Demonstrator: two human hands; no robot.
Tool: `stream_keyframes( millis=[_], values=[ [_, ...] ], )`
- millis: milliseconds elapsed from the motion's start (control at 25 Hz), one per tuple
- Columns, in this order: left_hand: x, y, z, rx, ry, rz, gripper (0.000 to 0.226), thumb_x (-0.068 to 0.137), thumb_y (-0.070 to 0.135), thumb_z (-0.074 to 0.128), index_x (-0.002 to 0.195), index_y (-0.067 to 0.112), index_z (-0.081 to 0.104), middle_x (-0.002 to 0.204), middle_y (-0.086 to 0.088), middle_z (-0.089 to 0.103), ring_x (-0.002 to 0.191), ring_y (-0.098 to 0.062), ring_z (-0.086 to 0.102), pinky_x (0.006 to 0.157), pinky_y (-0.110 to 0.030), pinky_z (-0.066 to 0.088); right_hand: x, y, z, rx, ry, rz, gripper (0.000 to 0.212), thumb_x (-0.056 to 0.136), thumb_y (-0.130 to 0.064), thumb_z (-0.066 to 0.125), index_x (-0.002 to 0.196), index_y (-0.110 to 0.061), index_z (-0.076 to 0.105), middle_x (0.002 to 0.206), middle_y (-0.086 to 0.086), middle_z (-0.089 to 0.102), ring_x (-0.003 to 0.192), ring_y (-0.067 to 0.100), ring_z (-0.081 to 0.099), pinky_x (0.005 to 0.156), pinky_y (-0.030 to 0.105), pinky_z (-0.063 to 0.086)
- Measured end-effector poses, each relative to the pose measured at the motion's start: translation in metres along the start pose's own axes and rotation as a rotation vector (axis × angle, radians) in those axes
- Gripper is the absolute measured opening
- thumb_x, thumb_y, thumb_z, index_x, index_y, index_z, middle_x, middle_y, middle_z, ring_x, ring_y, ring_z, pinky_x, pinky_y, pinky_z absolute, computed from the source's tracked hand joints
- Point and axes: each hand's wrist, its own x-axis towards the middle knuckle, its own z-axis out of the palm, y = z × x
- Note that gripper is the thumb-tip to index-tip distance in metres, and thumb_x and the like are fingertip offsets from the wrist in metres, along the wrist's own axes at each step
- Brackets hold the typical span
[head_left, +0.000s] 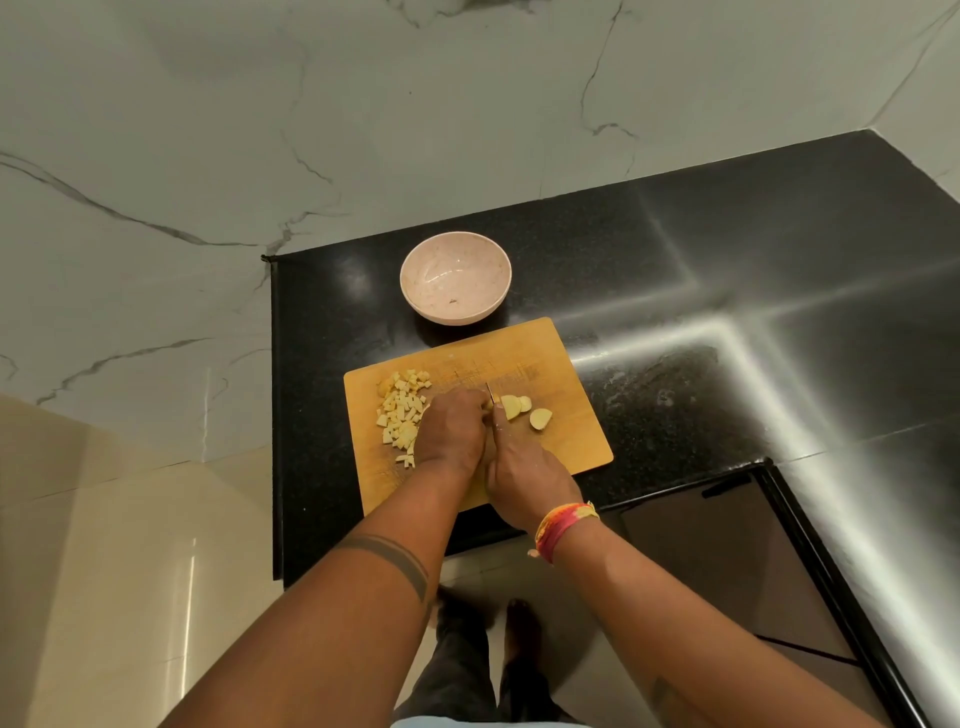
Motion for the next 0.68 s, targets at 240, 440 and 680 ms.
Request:
stream_keyframes(
  millis=[240,440,680],
  values=[
    [0.002,-0.001,0.002,-0.016,0.000,-0.012,0.018,0.100,0.017,0.059,0.105,0.017,0.076,0.111,-0.006,0.070,0.102,-0.025,0.064,0.089,-0.034,0.053,-0.044,0.016,0.007,-0.151,-0.088,0.035,0.076,0.102,-0.023,0.038,0.163,-0.024,-0.007,0.083,0.009,0.060,0.067,0.026,0.055,0.060,0.036,0.041],
    [-0.002,-0.002,0.002,-0.005,0.040,0.002,0.023,0.101,0.022,0.061,0.120,0.016,0.073,0.120,-0.004,0.067,0.113,-0.021,0.057,0.088,-0.027,0.041,-0.060,0.021,0.002,-0.072,-0.072,0.077,0.078,0.100,-0.024,0.038,0.162,-0.031,-0.009,0.078,0.005,0.061,0.062,0.024,0.054,0.059,0.039,0.045],
    [-0.007,-0.001,0.001,-0.002,0.038,-0.012,0.023,0.102,0.019,0.056,0.113,0.020,0.076,0.115,-0.006,0.071,0.104,-0.025,0.064,0.086,-0.030,0.049,-0.033,0.006,-0.004,-0.009,0.016,0.029,0.075,0.098,-0.022,0.038,0.163,-0.030,0.001,0.077,0.006,0.061,0.064,0.026,0.057,0.057,0.036,0.039]
  ],
)
